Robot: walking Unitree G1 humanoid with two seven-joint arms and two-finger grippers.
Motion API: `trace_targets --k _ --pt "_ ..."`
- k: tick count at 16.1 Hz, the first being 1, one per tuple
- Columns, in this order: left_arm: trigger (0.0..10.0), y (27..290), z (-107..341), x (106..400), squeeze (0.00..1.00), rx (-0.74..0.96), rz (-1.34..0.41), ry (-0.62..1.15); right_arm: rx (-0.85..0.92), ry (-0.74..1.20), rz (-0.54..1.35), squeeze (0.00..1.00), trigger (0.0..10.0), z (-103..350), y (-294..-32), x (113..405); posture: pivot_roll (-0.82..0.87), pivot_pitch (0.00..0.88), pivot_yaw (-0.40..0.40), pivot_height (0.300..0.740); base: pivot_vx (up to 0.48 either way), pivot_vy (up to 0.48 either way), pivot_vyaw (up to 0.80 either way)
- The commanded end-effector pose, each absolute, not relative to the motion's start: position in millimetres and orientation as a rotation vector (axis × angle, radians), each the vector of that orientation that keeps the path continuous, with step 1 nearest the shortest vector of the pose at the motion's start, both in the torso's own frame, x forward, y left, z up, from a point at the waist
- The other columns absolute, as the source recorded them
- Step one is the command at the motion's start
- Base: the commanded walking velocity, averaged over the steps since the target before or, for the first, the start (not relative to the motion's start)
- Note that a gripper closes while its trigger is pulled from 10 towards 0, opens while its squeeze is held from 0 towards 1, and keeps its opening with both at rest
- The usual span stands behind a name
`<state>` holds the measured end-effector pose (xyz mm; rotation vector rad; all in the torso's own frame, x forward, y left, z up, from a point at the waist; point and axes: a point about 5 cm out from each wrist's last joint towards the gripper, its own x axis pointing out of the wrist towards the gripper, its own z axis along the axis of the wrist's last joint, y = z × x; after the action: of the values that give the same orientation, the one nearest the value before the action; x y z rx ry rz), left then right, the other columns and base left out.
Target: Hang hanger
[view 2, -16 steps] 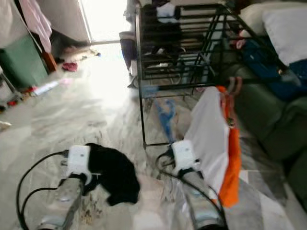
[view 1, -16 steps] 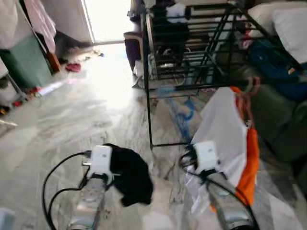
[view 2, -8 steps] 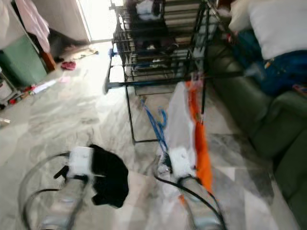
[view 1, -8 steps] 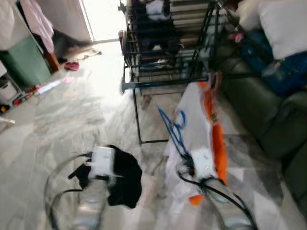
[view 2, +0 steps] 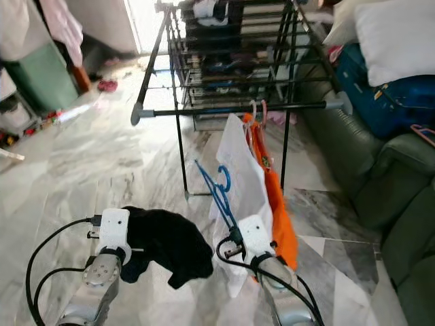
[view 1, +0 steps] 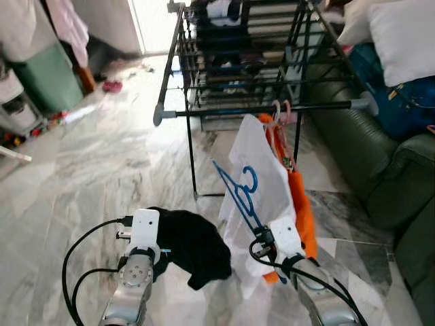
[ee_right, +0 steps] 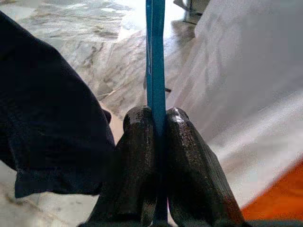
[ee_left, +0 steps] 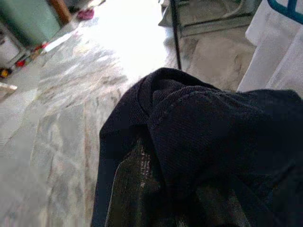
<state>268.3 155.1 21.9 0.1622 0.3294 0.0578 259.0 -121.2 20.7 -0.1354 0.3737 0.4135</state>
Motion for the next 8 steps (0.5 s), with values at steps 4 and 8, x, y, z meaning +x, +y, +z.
trace_targets --k 4,8 --pt "10.0 157.4 27.3 273.6 0.00 0.176 0.088 0.315 -0.120 0.341 0.465 0.00 10.0 28.9 -108.9 263.4 -0.09 0.016 0.076 0.740 0.000 0.000 0.59" --pt "10.0 159.0 26.0 274.2 0.00 0.185 0.096 0.324 -0.118 0.347 0.470 0.00 10.0 27.9 -108.0 262.9 -0.09 0.017 0.081 0.740 -0.187 0.000 0.55"
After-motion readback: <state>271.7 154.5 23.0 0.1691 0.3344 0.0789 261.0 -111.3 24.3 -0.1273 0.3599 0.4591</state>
